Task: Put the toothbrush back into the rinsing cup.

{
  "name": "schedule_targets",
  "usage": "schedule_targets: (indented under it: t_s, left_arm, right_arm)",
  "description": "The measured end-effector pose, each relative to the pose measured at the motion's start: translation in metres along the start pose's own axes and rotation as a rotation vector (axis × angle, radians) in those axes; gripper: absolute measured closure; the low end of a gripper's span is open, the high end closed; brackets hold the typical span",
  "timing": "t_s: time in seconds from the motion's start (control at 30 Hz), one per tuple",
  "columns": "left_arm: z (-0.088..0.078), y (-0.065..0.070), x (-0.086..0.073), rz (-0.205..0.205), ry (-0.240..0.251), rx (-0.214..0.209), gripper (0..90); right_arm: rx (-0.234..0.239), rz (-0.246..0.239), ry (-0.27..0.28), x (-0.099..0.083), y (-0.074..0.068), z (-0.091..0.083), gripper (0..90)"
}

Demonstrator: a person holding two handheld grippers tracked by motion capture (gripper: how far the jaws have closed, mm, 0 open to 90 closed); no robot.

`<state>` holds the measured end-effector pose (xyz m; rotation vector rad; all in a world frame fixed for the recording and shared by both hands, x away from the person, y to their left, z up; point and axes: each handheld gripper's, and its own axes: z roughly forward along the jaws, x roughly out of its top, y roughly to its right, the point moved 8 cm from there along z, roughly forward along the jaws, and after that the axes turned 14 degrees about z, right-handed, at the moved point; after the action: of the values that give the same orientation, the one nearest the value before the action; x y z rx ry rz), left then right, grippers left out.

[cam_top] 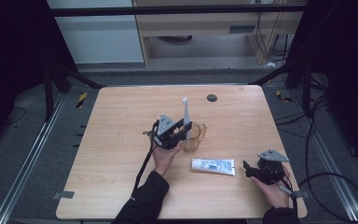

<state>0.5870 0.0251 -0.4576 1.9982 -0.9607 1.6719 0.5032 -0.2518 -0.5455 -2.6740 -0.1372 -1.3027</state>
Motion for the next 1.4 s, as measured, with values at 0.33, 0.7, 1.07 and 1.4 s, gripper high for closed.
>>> schedule_targets:
  t_s: [0.33,0.7,1.07,1.4]
  left_arm:
    - [-0.002,0.008,-0.009,0.033,-0.015,-0.021,66.4]
    - [-0.006,0.012,-0.007,0.066,-0.006,-0.032,57.5]
    - [-0.017,0.015,-0.012,0.098,-0.051,-0.042,47.5]
    - [-0.041,-0.001,-0.009,0.132,-0.125,-0.008,37.9]
  right_arm:
    - [-0.003,-0.006,-0.003,0.000,-0.001,0.001,21.1]
    - [-0.005,-0.005,-0.003,0.000,-0.001,0.001,20.9]
    - [-0.006,0.000,0.002,0.000,-0.001,0.000,20.8]
    - [-0.006,0.004,0.020,0.004,-0.004,-0.004,20.7]
